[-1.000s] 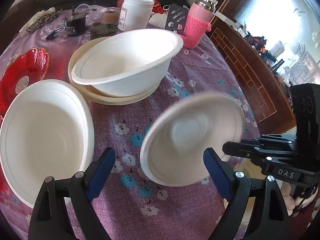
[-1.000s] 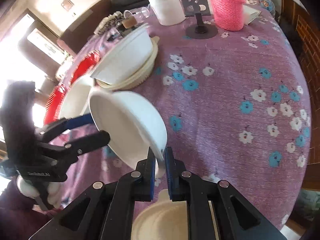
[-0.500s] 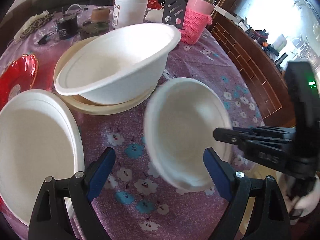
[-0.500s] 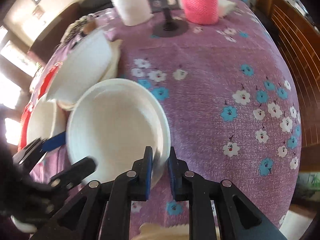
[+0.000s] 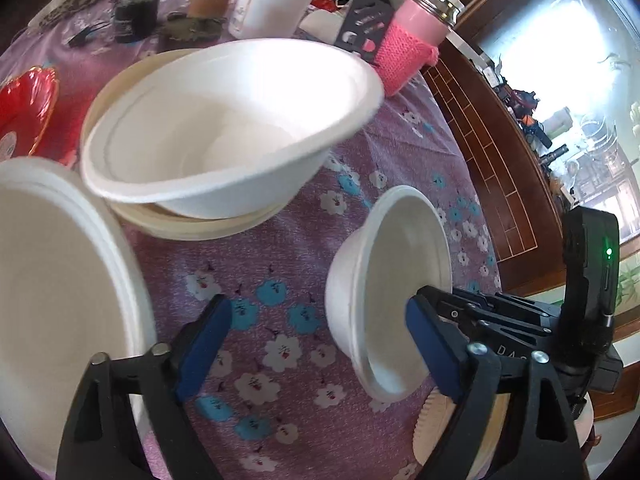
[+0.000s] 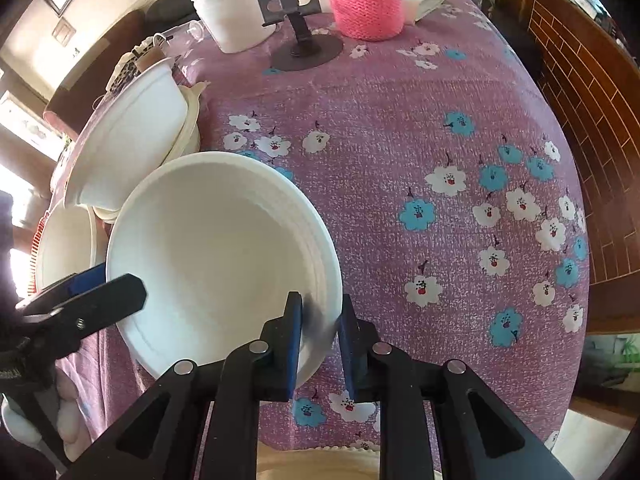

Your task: Organize plates and bowls

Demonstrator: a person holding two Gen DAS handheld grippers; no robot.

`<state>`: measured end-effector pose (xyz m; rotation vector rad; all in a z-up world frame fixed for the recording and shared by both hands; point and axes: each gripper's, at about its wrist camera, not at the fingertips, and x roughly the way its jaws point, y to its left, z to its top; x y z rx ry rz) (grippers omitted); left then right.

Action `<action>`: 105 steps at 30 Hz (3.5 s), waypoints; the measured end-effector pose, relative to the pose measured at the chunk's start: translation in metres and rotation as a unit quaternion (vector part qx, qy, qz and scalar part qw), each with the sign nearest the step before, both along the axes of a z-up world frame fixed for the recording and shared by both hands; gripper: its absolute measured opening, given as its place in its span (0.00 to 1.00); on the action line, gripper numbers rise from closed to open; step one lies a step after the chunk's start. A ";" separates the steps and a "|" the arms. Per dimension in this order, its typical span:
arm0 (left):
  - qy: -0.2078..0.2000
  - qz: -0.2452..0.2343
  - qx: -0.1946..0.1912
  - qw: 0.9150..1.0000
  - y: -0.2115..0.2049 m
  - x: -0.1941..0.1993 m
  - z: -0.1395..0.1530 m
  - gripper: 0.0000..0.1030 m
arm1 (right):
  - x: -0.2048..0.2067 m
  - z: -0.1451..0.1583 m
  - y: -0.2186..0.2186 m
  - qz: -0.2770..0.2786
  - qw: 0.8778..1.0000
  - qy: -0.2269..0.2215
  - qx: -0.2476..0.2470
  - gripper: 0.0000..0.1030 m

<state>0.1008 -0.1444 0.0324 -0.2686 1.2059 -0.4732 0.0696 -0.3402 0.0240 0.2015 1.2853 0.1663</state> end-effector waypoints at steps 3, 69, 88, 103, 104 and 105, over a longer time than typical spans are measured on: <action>0.008 -0.030 0.001 1.000 -0.020 0.005 -0.004 0.25 | 0.000 0.000 -0.001 -0.005 1.000 -0.003 0.004 0.18; -0.113 0.306 0.003 0.945 0.419 -0.091 0.019 0.56 | -0.013 0.051 0.420 0.119 0.978 -0.150 0.086 0.45; -0.384 0.314 0.139 0.857 0.328 -0.209 0.130 1.00 | -0.139 0.119 0.255 -0.026 0.933 -0.356 -0.047 0.95; -0.300 0.222 0.120 0.920 0.267 -0.182 0.095 1.00 | -0.142 0.082 0.146 -0.136 0.942 -0.305 -0.023 0.95; -0.297 0.219 0.122 0.921 0.266 -0.181 0.093 1.00 | -0.137 0.080 0.147 -0.132 0.945 -0.299 -0.017 0.95; -0.293 0.215 0.123 0.923 0.264 -0.179 0.090 1.00 | -0.135 0.078 0.151 -0.129 0.947 -0.295 -0.013 0.95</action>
